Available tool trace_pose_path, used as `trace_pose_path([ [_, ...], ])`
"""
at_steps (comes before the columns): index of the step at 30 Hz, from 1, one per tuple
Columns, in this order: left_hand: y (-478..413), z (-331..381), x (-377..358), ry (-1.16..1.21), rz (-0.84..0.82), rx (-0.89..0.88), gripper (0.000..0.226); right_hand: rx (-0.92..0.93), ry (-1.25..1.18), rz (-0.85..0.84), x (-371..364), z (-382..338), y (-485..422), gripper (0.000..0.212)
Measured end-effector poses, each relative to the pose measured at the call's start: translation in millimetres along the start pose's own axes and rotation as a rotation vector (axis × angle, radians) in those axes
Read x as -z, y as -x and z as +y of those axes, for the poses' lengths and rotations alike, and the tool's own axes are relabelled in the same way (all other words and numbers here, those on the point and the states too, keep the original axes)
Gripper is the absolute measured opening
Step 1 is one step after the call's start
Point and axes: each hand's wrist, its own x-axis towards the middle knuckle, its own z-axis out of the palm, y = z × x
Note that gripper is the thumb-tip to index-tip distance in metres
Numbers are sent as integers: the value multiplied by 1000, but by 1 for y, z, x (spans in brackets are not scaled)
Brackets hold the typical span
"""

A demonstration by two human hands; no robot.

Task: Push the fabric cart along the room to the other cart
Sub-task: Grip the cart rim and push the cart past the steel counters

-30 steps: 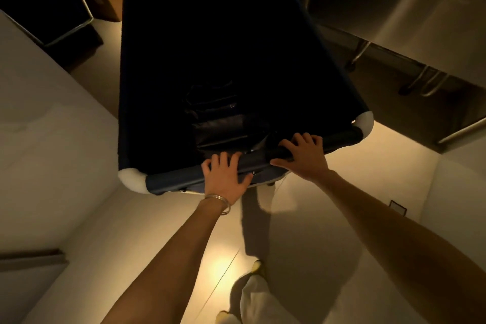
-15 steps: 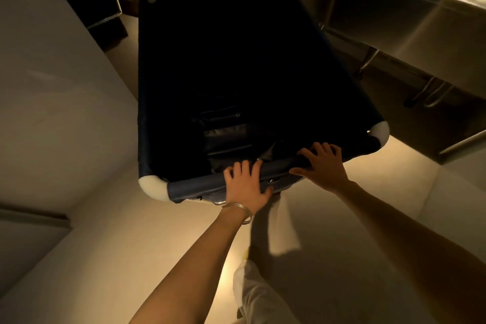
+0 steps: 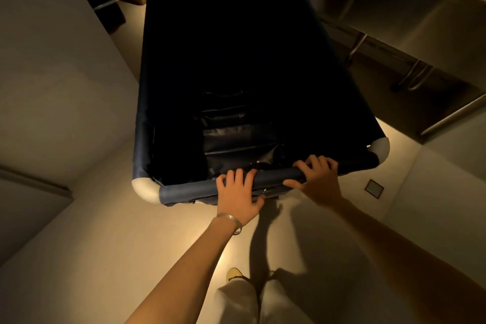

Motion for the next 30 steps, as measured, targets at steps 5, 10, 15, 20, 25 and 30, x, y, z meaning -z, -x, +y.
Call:
trace_pose_path([
  [5, 45, 10, -6, -10, 9, 8, 59, -4, -24, 152, 4, -12, 52, 57],
  [10, 86, 20, -4, -25, 68, 16, 51, -45, -79, 143, 16, -28, 100, 60],
  [15, 108, 16, -6, -31, 79, -5, 48, -154, -58, -45, 28, -48, 128, 78],
  [20, 106, 4, -5, -35, 55, -29, 52, -210, -84, -40, 31, -64, 135, 79],
  [25, 82, -11, 0, -39, 30, -68, 63, -236, -72, 50, 21, -71, 121, 68],
  [30, 35, -28, 4, -34, -2, -90, 73, -256, -62, 144, 10, -71, 86, 57],
])
